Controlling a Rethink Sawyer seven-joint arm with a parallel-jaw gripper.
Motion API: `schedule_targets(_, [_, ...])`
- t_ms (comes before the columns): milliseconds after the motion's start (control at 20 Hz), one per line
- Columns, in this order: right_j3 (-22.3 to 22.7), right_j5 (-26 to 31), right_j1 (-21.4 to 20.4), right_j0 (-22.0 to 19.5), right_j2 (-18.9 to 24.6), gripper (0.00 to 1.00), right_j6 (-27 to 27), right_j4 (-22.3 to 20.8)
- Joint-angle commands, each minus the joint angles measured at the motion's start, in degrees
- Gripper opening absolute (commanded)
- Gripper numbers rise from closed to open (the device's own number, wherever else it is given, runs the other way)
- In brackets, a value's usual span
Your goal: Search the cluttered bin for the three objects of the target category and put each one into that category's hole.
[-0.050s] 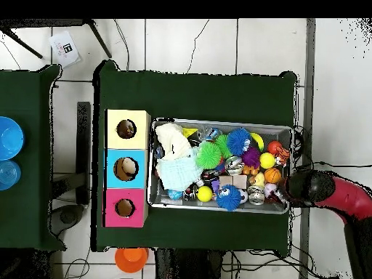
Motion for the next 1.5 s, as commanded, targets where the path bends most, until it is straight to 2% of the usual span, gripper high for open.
schedule_targets(50, [1.53,-7.54,11.24,-3.11,9.06,0.0,-12.48,-1.55])
schedule_targets(650, [3.59,-10.39,12.42,-7.52,14.04,0.0,-12.39,-4.07])
schedule_targets(750, [4.71,-11.11,11.44,-8.09,14.77,0.0,-11.02,-4.05])
schedule_targets(850, [6.01,-9.71,8.79,-7.88,14.93,0.0,-10.14,-4.19])
schedule_targets(1100, [12.16,-7.84,-1.87,-7.42,15.5,0.0,-6.65,-3.94])
schedule_targets(1300, [15.98,-5.68,-7.46,-8.98,17.75,0.0,-6.55,-1.33])
schedule_targets(1500, [17.49,-4.45,-11.11,-9.5,19.08,0.0,-5.87,0.51])
